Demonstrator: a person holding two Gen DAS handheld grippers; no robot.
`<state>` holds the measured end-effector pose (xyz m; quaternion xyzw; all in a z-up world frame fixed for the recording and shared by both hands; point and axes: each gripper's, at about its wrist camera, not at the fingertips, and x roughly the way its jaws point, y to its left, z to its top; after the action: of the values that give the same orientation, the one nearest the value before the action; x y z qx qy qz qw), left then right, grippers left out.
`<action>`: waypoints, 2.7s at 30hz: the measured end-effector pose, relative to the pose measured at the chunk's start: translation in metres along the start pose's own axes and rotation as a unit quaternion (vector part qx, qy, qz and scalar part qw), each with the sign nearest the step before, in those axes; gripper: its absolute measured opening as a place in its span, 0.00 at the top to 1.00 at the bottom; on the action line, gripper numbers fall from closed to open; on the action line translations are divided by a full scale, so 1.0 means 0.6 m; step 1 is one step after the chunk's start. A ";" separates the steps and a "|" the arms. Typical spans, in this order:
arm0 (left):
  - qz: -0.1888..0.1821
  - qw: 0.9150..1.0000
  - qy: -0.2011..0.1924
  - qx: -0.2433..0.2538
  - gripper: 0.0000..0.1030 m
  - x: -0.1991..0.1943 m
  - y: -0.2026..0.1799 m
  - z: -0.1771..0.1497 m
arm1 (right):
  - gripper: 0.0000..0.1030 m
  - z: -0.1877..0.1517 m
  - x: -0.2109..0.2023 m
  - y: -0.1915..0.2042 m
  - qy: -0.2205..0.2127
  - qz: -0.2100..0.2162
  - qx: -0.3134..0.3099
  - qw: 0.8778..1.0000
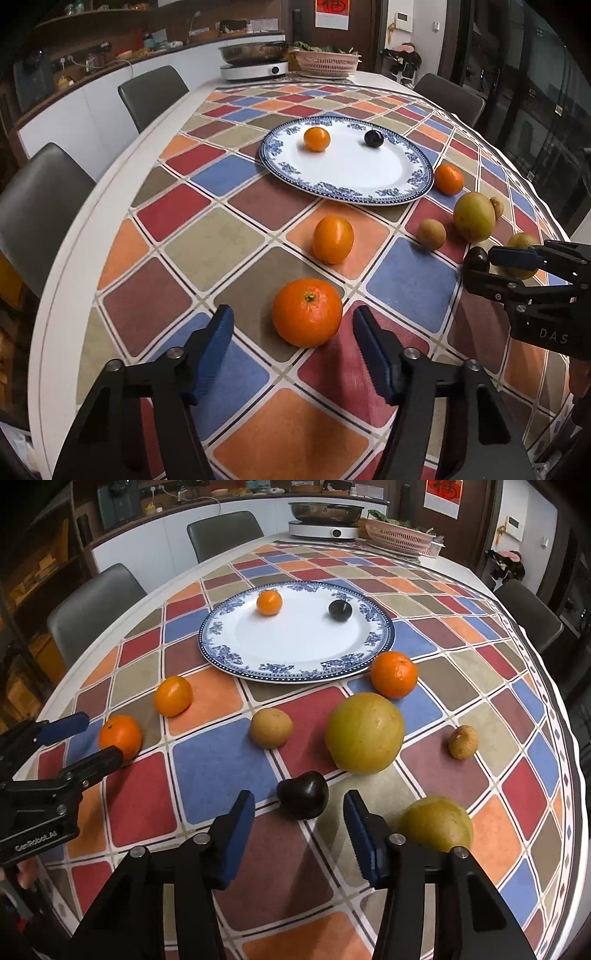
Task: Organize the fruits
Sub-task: 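Grasp another dark plum with the right tool while the left tool grasps an orange, then carry the plum and orange over the plate with both tools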
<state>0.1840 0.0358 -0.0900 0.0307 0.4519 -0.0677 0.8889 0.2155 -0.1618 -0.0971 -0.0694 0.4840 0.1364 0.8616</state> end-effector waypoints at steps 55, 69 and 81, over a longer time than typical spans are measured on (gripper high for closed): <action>-0.041 0.989 -0.138 0.044 0.61 -0.149 -0.059 0.115 | 0.69 0.076 -0.153 -0.020 -0.137 0.058 -0.004 0.989; -0.057 0.989 -0.127 0.046 0.61 -0.091 -0.055 0.196 | 0.69 0.172 -0.123 -0.045 -0.137 0.062 -0.017 0.988; -0.068 0.994 -0.075 0.041 0.61 0.026 -0.043 0.258 | 0.69 0.239 -0.022 -0.068 -0.082 0.052 -0.031 0.995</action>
<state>0.3131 -0.0090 -0.0112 0.0314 0.3820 -0.1489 0.9116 0.3382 -0.1666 -0.0114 -0.0599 0.4099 0.2011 0.8877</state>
